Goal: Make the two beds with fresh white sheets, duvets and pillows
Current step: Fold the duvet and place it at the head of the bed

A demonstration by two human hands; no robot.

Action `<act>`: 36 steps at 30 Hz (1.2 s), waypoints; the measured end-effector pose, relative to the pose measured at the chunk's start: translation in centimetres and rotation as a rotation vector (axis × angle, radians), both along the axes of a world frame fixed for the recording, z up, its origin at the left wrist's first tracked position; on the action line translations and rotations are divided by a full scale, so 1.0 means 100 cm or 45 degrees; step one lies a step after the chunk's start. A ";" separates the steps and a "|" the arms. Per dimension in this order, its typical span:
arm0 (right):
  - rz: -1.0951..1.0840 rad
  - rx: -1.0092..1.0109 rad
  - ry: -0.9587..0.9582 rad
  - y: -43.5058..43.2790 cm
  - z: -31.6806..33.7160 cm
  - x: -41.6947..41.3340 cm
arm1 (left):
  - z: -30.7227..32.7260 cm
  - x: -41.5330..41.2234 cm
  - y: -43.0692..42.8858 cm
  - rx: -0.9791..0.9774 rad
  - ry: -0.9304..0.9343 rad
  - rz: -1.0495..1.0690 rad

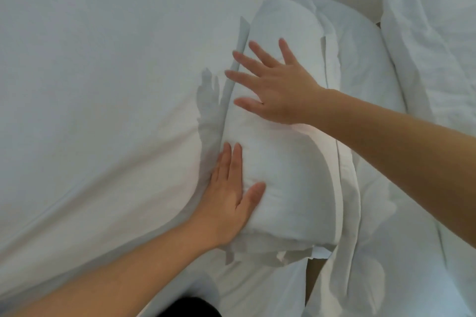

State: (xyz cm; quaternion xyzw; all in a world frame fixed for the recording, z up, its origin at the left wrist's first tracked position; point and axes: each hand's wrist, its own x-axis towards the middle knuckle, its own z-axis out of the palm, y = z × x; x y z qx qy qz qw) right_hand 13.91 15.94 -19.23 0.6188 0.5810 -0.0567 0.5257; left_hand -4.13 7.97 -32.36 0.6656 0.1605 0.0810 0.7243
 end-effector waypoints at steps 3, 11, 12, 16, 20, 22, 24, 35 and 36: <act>-0.042 -0.126 -0.066 0.007 -0.002 0.006 | -0.001 0.001 0.001 -0.044 0.009 0.010; -0.088 0.010 -0.157 0.033 -0.012 0.035 | -0.004 0.015 0.017 -0.094 -0.014 0.009; -0.096 0.016 -0.172 0.034 -0.015 0.037 | -0.005 0.016 0.019 -0.099 -0.016 0.011; -0.155 0.018 -0.216 0.031 -0.022 0.047 | -0.006 0.016 0.018 -0.066 -0.020 -0.017; -0.183 0.014 -0.302 0.050 -0.028 0.063 | -0.008 0.025 0.027 -0.067 -0.041 -0.023; -0.163 0.091 -0.327 0.061 -0.029 0.071 | -0.010 0.031 0.034 -0.055 -0.063 -0.012; -0.231 0.037 -0.384 0.066 -0.031 0.075 | -0.010 0.034 0.035 -0.072 -0.081 -0.010; -0.239 0.080 -0.468 0.076 -0.045 0.083 | -0.015 0.029 0.031 -0.061 -0.129 0.007; -0.275 0.047 -0.492 0.075 -0.048 0.082 | -0.017 0.027 0.029 -0.058 -0.122 -0.010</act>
